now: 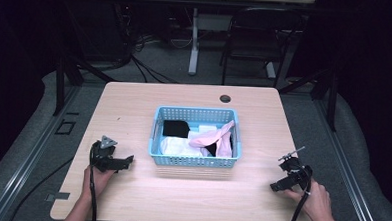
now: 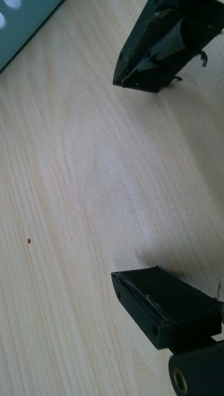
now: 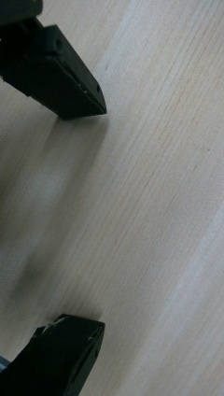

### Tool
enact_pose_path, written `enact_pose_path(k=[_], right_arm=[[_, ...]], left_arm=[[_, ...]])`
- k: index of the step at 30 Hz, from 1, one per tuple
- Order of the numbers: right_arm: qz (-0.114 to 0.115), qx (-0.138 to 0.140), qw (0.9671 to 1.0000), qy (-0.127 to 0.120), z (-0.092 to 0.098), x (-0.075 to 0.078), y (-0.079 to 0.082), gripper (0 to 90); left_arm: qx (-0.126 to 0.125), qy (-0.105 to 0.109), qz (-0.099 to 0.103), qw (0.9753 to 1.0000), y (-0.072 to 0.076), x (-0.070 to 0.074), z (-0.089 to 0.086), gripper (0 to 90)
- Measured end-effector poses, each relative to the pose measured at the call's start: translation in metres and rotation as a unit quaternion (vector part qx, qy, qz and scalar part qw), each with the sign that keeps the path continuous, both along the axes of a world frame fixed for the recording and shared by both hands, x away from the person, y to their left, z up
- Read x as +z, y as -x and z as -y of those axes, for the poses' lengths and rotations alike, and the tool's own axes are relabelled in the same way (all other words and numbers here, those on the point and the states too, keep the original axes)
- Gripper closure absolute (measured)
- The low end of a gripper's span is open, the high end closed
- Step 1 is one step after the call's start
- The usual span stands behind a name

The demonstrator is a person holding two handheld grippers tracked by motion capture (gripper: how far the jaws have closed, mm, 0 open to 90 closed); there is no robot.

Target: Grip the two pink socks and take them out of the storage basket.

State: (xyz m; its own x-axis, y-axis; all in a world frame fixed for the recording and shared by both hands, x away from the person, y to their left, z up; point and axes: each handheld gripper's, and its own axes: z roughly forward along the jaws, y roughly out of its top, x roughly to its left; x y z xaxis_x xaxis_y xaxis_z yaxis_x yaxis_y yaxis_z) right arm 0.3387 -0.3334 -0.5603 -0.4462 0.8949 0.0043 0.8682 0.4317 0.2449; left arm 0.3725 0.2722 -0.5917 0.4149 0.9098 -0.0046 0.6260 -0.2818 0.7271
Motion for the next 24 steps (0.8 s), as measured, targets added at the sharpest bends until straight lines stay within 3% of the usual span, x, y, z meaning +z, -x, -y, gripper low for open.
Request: enact_pose_path(k=[9,11,12,13,16,17,19,24], right_arm=[[-0.029,0.027,0.9991,0.016,-0.005,0.003,-0.003,0.0],[-0.025,0.029,0.9991,0.016,-0.006,0.006,-0.003,0.0],[-0.004,0.010,0.9999,-0.012,-0.008,0.004,0.000,0.0],[-0.022,0.032,0.9992,0.012,-0.008,0.010,-0.003,0.0],[-0.011,0.032,0.9994,0.007,-0.010,0.017,-0.002,0.0],[0.000,0.023,0.9997,-0.006,-0.012,0.018,-0.001,0.0],[-0.009,0.036,0.9993,0.002,-0.012,0.023,-0.003,0.0],[-0.006,0.041,0.9991,-0.001,-0.017,0.031,-0.003,0.0]], left_arm=[[0.000,0.000,0.000,1.0000,0.000,0.000,0.000,6.5],[0.000,0.000,0.000,1.0000,0.000,0.000,0.000,6.5],[0.000,0.000,0.000,1.0000,0.000,0.000,0.000,6.5],[0.000,0.000,0.000,1.0000,0.000,0.000,0.000,6.5],[-0.001,-0.001,0.000,1.0000,0.000,0.000,0.000,6.5],[-0.001,-0.001,0.000,1.0000,0.000,0.000,0.000,6.5],[-0.001,-0.001,0.000,1.0000,0.000,0.000,0.000,6.5],[-0.002,-0.002,-0.003,1.0000,0.000,0.000,0.000,6.5]])
